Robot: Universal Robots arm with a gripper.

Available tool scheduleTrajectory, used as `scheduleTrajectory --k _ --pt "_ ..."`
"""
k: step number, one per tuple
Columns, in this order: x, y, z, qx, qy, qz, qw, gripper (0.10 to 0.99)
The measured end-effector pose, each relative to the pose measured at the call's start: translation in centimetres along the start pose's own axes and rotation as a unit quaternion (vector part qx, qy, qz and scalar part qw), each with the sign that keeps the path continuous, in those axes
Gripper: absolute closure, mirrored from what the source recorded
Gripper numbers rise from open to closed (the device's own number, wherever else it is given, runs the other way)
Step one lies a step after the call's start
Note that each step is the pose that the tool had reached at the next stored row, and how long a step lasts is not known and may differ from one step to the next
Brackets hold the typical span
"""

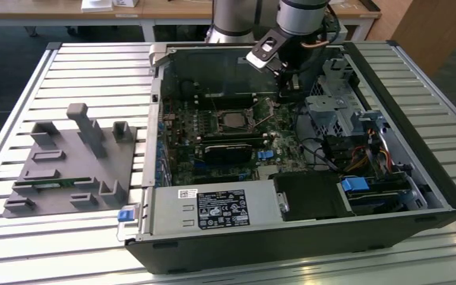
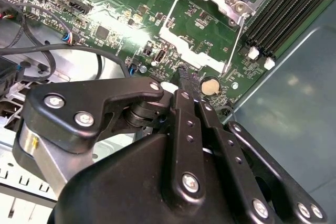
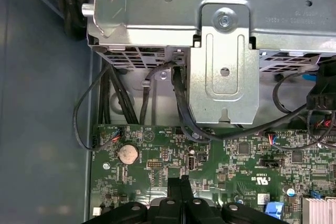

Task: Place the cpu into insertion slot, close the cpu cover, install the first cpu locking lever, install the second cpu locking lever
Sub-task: 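Close the cpu cover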

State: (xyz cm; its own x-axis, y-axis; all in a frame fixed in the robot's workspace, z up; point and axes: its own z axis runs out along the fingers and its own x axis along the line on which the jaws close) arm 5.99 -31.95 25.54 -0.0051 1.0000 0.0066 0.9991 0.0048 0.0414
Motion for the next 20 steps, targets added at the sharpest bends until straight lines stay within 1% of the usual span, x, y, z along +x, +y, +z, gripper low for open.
scheduleTrajectory --k 20 --pt "0.12 0.29 0.90 0.0052 0.0000 0.000 1.0000 0.980"
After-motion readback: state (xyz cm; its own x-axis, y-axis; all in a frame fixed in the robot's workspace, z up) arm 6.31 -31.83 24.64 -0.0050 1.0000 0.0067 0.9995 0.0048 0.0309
